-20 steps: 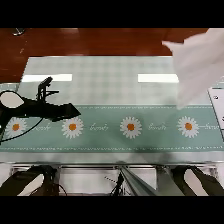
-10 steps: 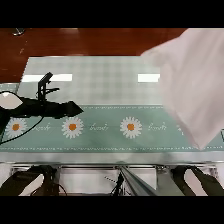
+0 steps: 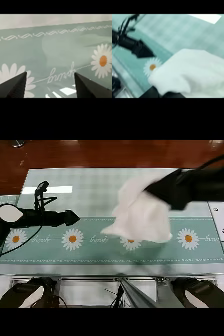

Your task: Fold the shirts.

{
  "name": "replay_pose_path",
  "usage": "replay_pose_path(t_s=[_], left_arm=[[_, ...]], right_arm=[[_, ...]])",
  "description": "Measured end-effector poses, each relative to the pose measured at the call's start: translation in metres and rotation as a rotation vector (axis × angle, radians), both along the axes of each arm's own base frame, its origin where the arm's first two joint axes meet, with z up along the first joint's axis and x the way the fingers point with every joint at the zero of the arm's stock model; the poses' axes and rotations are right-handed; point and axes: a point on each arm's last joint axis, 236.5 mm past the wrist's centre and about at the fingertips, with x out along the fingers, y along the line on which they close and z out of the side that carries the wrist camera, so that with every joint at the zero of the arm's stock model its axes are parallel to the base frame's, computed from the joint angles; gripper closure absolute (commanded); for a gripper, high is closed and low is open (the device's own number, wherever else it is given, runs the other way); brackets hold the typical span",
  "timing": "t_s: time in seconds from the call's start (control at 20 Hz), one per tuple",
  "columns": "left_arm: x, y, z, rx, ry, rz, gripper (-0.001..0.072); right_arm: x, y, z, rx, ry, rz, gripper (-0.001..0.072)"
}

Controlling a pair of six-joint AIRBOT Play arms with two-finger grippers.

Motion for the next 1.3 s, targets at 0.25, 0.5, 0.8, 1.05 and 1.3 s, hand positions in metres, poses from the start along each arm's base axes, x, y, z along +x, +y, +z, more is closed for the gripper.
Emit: replay_pose_path(t_s=[0.25,0.5,0.8,1.05,1.3], left_arm=[[-0.004,0.006,-0.005,0.034,0.017,-0.009,0.0005],[-0.014,0.001,-0.010,0.039,0.050,-0.039,0.0004],[-0.032,-0.017,-0.015,0.030,0.102,-0.116,0.0004],[-0.024,-0.049,-0.015,-0.114,0.139,-0.103,0.0004],[-0.026,-0.106,-0.043,-0.324,0.285,-0.144,0.0004]], right_arm=[[-0.012,0.032,-0.132,-0.182,0.266,0.050,0.0688],[-0.037,0.033,-0.234,-0.301,0.536,0.053,0.0087],[0.030,-0.038,-0.215,-0.240,0.504,-0.192,0.0089],[0.037,-0.199,-0.206,-0.286,0.470,-0.605,0.0089],[-0.022,-0.227,-0.256,-0.162,0.615,-0.780,0.0090]])
